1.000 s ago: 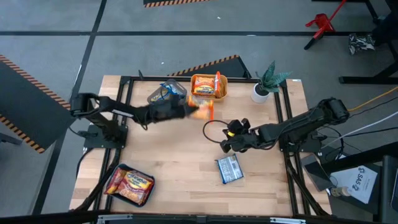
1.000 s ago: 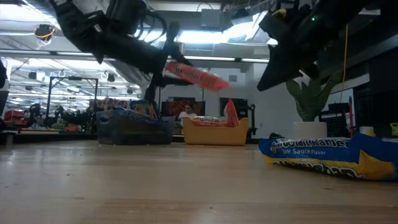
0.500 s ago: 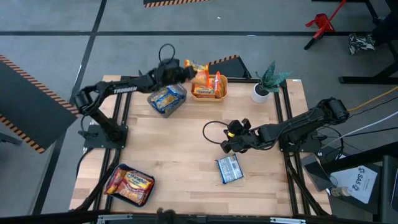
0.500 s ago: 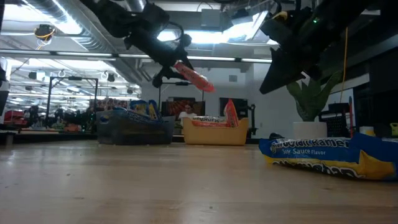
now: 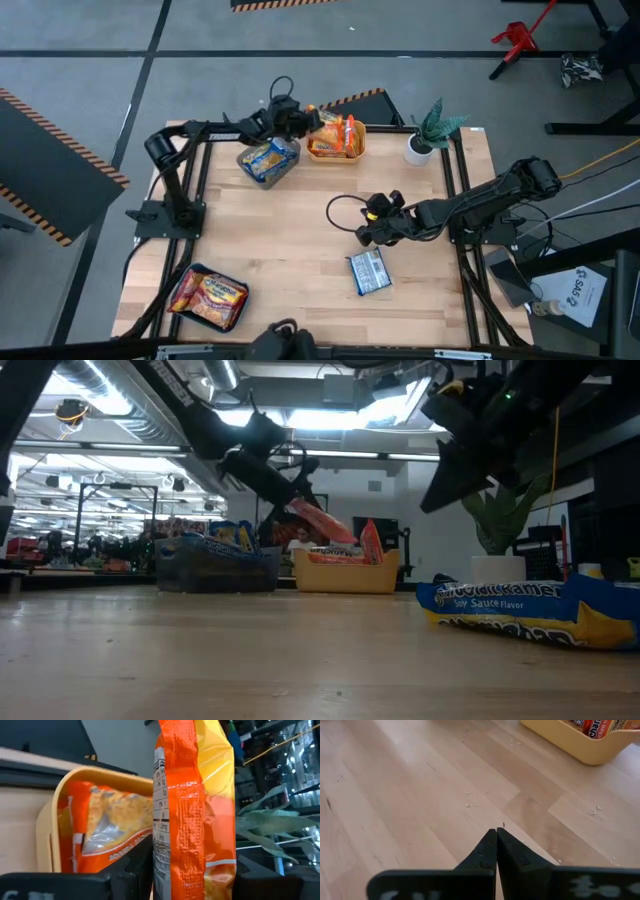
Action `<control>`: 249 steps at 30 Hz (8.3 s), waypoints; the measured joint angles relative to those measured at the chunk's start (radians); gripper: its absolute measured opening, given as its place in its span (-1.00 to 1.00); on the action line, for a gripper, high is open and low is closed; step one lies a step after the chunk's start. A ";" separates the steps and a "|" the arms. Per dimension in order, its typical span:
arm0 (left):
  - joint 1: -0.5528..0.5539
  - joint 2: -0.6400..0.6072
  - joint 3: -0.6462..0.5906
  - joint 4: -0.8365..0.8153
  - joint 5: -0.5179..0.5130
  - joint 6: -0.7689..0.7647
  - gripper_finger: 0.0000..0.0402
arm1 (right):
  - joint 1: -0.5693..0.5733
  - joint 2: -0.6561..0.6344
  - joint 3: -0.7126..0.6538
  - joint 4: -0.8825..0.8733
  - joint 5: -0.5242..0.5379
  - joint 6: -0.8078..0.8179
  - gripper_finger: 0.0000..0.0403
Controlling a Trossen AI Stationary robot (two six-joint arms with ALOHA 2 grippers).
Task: Sort Maruchan noodles
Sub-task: Put the pack of orange ramen noodle soup into the yellow bin, then put the pack of blue ramen noodle soup into the transparent black bin
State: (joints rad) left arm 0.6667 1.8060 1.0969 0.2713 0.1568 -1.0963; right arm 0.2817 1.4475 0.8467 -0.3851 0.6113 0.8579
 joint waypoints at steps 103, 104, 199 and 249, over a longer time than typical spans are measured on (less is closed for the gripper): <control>0.197 0.009 0.195 -0.242 0.359 0.187 0.11 | 0.000 -0.001 0.001 -0.034 -0.045 -0.025 -1.00; 0.201 -0.005 0.195 -0.240 0.365 0.187 0.11 | 0.000 -0.001 0.001 -0.035 -0.045 -0.026 -1.00; -0.890 -0.143 -0.425 0.377 -0.191 -0.051 0.11 | 0.333 0.298 0.042 0.047 -0.145 0.449 -1.00; -0.945 0.042 -0.424 0.407 -0.277 -0.347 0.13 | 0.333 0.426 0.042 0.211 -0.159 0.508 -1.00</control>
State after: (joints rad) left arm -0.2779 1.8478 0.6730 0.6784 -0.1203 -1.4429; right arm 0.6147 1.8737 0.8883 -0.1744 0.4519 1.3659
